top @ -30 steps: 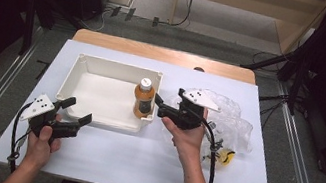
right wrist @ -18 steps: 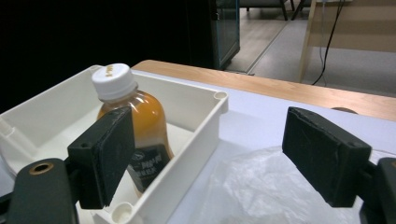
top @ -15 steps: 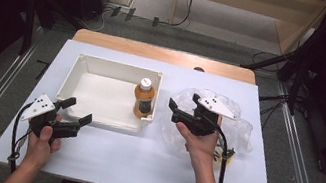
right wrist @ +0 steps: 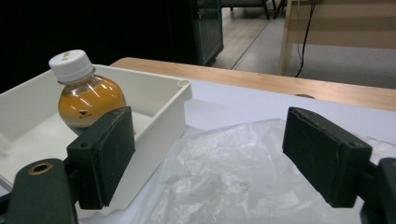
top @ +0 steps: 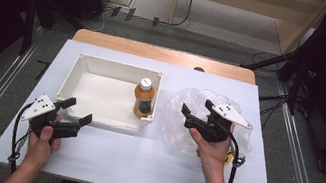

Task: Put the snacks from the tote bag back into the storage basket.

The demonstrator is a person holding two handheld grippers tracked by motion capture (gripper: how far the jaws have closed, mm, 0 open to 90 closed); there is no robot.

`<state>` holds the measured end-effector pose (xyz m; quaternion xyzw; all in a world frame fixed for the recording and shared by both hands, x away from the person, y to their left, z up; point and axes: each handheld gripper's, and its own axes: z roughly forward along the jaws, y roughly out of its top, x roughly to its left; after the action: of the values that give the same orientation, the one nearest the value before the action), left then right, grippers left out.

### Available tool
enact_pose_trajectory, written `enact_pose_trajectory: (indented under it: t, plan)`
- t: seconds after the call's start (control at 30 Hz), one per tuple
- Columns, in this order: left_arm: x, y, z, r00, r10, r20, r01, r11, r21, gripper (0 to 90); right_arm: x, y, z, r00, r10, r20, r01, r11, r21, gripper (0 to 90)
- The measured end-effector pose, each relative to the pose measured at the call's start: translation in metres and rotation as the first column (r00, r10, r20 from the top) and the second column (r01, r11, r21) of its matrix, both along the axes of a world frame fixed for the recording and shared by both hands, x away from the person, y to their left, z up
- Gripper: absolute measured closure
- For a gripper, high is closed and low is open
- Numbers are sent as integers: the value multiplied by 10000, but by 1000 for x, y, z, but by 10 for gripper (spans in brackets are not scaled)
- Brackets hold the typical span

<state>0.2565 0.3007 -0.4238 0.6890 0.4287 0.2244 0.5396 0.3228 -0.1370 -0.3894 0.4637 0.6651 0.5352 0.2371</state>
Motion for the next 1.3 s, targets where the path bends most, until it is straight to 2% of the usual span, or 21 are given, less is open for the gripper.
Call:
enact_pose_trajectory:
  t: [0.67,1.3]
  plan:
    - [0,1,-1,10000,83,-31,-83,10000,-29,136,-17,-43,-14,9980,-616,126,616,9981,9,181]
    - [0,2,-1,9999,95,-61,-95,9999,-38,135,-30,-70,-24,9947,-1020,109,1021,9948,-53,181]
